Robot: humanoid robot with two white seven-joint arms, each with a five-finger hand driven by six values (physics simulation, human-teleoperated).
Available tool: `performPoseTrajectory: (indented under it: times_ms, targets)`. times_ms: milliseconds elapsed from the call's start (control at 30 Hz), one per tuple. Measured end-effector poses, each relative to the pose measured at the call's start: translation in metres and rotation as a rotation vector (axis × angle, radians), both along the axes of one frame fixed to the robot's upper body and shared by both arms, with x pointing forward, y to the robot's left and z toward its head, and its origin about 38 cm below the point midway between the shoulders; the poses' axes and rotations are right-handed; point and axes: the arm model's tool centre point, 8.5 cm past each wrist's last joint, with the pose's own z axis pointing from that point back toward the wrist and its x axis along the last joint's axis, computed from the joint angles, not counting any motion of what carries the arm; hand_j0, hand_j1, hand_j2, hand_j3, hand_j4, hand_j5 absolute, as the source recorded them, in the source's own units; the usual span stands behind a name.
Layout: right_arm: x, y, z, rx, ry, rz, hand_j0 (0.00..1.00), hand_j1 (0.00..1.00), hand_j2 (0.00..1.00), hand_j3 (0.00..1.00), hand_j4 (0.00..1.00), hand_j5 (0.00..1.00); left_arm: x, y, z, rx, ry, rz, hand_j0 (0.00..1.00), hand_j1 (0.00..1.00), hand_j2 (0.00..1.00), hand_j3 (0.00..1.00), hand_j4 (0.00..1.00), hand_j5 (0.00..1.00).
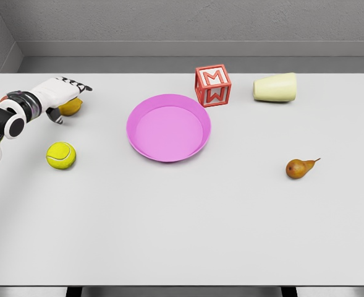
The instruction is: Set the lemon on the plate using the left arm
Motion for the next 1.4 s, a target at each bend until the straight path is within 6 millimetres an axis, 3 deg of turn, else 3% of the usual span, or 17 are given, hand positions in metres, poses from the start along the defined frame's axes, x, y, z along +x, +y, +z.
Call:
performPoseTrajectory:
  times_ms: [367,567,1400]
  targets:
    - [0.0,0.0,0.0,0.0,0.0,0.0,1.0,1.0,1.0,1.0,1.0,1.0,0.0,0.0009,-0.0005,0.001,0.002,0.003,0.98,0.98,0.98,0.98,0.98,0.98]
    - [0.0,0.0,0.0,0.0,0.0,0.0,1.0,1.0,1.0,1.0,1.0,1.0,0.0001,0.0015,-0.0002,-0.001,-0.001,0.004,0.88,0.88,0.88,0.88,0.88,0.88]
    - [0.0,0.0,0.0,0.0,0.0,0.0,1.0,1.0,1.0,1.0,1.0,1.0,-0.0005,0.0082,-0.0044,-0.006,0.011,0.022,0.66,0.66,0.66,0.66,0.66,0.66]
